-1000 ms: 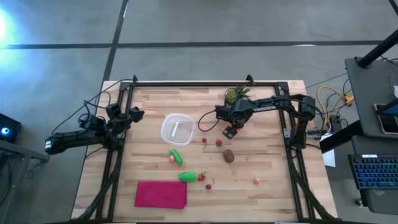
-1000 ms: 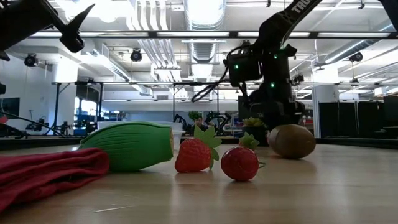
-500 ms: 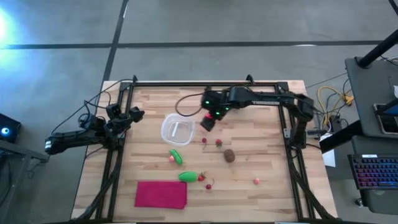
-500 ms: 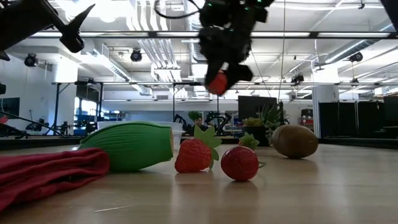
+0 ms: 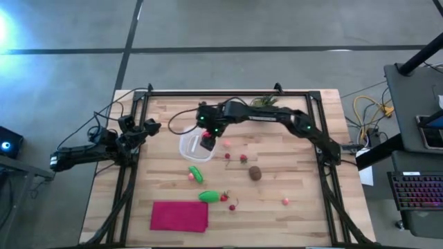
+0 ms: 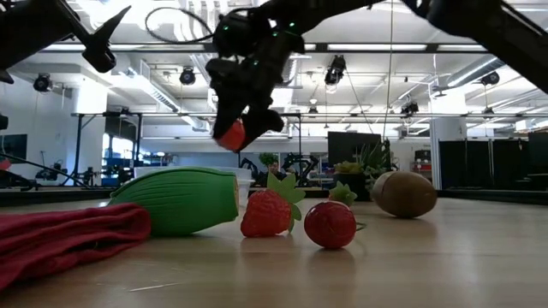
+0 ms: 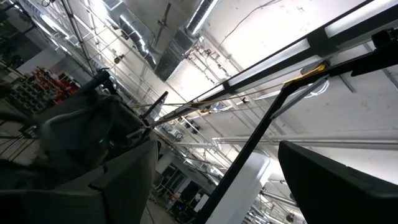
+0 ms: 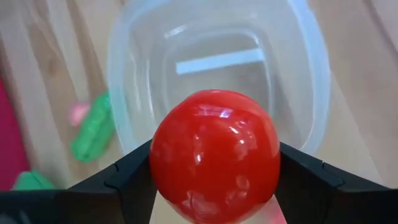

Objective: Pick and placing Produce into tupperware
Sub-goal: Put the red tomato into the transparent bin, then put the top pink peach into the transparent bin

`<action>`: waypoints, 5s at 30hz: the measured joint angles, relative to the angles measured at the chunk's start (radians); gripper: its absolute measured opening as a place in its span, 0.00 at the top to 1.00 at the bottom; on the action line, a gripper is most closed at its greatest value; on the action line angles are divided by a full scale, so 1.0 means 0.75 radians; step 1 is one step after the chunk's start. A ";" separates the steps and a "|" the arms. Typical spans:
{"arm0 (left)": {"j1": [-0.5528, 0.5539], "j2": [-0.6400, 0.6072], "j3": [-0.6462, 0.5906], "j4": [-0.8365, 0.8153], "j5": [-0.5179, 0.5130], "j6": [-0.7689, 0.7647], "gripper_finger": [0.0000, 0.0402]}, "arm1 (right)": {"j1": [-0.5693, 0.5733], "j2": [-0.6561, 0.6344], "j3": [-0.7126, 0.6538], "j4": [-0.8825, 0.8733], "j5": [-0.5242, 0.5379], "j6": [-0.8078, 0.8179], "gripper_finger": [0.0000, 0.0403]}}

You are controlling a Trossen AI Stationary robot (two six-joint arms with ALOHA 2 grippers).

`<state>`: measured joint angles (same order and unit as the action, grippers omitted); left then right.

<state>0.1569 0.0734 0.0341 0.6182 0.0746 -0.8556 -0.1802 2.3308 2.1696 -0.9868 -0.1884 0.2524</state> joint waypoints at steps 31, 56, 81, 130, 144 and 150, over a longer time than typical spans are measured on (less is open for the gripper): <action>0.000 0.022 0.285 -0.810 0.133 0.381 0.20 | 0.013 -0.034 0.223 -0.149 0.355 -0.218 0.15; -0.001 0.322 0.905 -1.939 -0.008 0.943 0.20 | 0.017 -0.053 0.051 -0.598 0.382 -0.304 0.18; 0.000 0.254 0.993 -2.008 -0.123 0.906 0.20 | 0.014 -0.087 -0.457 -0.014 0.323 -0.363 0.18; 0.000 0.300 0.999 -2.255 -0.182 1.012 0.20 | 0.067 -0.209 -0.272 -0.174 0.288 -0.361 0.64; 0.000 0.299 0.995 -2.276 -0.201 1.024 0.20 | 0.074 -0.210 -0.580 0.053 0.342 -0.547 0.37; 0.000 0.300 0.995 -2.276 -0.253 1.133 0.20 | 0.065 -0.212 -0.605 0.118 0.392 -0.558 0.39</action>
<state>0.1566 0.2985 0.7807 -1.0885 -0.1150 -0.0061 -0.1314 2.1715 1.7155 -0.8982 0.1055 -0.1660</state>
